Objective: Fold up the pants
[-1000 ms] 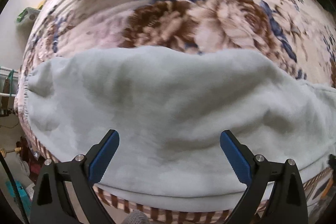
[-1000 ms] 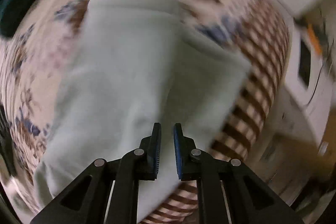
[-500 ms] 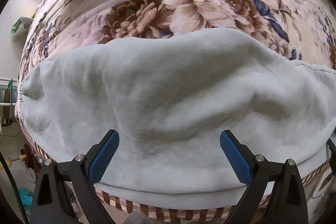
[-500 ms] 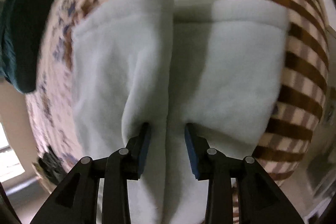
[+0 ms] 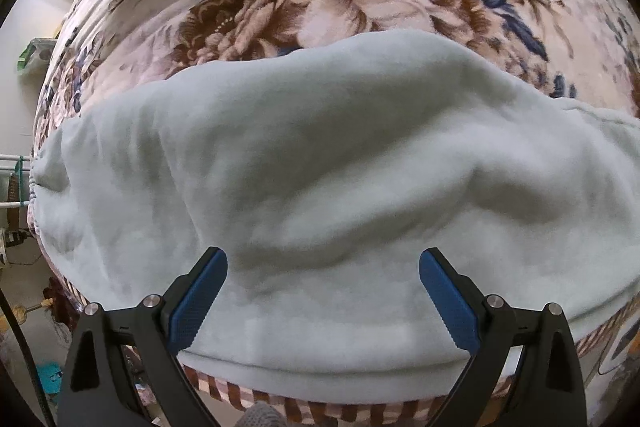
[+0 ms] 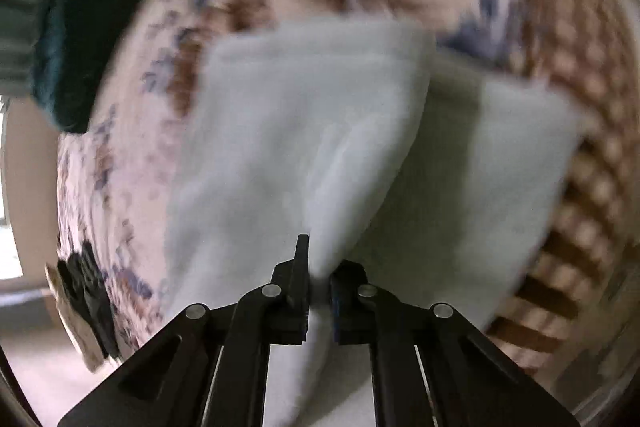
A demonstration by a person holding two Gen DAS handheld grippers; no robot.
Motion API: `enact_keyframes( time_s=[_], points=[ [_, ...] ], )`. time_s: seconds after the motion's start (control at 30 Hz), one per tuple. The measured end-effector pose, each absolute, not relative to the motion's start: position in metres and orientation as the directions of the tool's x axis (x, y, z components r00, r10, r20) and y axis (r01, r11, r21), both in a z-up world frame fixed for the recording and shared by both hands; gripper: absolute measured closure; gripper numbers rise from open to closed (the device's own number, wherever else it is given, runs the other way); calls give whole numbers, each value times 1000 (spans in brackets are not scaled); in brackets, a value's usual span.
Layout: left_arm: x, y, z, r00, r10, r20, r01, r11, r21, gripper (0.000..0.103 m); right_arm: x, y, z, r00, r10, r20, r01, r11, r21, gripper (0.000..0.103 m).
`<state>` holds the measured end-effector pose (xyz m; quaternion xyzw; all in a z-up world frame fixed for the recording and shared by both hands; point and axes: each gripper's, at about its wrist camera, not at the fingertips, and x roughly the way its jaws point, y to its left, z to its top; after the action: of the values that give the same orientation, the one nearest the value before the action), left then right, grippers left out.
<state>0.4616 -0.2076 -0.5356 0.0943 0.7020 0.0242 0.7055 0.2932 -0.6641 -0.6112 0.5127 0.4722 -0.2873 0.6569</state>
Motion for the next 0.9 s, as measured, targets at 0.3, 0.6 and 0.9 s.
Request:
enact_keyframes(
  time_s=[0.3, 0.6, 0.9],
  points=[
    [447, -188, -538, -1, 152, -988, 74, 986, 151, 5, 248, -673, -608, 301, 157, -941, 882, 330, 337, 92],
    [434, -104, -502, 70, 101, -992, -77, 992, 96, 5, 245, -618, -600, 287, 198, -937, 892, 302, 337, 41],
    [410, 97, -474, 113, 139, -984, -347, 933, 92, 5, 277, -412, -603, 241, 422, -874, 814, 402, 418, 41]
  ],
)
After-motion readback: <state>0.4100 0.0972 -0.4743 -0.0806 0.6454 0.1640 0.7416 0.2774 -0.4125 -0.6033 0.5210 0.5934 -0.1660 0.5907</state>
